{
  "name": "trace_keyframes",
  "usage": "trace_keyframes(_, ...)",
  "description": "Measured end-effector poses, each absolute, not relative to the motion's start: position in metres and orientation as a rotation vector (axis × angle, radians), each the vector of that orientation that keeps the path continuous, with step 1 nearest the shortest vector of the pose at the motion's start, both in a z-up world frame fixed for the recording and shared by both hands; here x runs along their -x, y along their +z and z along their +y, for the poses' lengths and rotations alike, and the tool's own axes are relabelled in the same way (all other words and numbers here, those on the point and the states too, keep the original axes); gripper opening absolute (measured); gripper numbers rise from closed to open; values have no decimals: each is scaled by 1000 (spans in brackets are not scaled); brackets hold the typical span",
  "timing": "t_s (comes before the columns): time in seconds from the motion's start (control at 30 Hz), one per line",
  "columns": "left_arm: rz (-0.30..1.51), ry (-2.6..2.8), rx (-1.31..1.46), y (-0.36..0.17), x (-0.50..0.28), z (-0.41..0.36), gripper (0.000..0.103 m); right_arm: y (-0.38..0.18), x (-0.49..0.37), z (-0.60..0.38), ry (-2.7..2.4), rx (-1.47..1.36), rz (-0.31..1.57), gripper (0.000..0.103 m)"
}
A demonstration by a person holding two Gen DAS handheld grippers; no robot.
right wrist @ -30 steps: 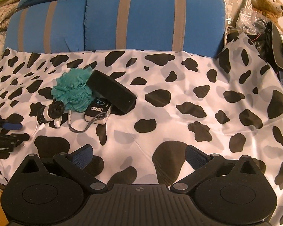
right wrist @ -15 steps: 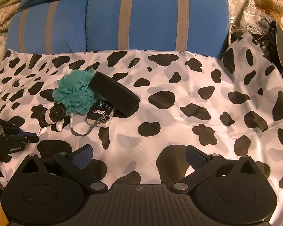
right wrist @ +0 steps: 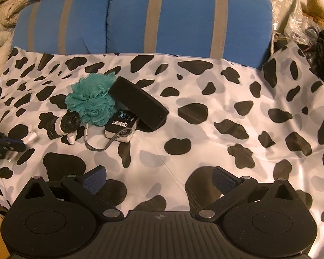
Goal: Organize soft objects
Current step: 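Grasp the black foam strip with the right tool while the left tool holds the cable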
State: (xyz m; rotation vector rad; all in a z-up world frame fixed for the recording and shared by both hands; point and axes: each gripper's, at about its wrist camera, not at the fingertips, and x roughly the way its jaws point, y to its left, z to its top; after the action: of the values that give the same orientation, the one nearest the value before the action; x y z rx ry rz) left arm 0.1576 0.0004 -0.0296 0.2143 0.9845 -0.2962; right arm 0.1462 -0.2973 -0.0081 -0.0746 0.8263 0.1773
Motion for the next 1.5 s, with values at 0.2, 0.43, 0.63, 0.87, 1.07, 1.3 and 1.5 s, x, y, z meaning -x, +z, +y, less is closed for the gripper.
trace_keyframes(0.2,964,-308,-163,-12,-147,7,6,-15,-157,-284,199,166,804,103)
trace_keyframes(0.43,982,-372,-179,-10,-135,-5,6,-26,-178,-262,212,313,772,103)
trace_keyframes(0.63,1014,-381,-192,-16,-136,-6,6,-40,-206,-239,221,447,729,102)
trace_keyframes(0.87,1038,-377,-196,-21,-139,0,6,-49,-246,-219,219,491,714,92)
trace_keyframes(1.07,1042,-375,-188,-20,-143,5,6,-65,-270,-202,208,548,707,81)
trace_keyframes(1.3,1047,-373,-187,-20,-144,8,6,-81,-287,-200,207,560,732,64)
trace_keyframes(1.5,1048,-367,-183,-20,-146,10,6,-78,-289,-204,186,563,732,49)
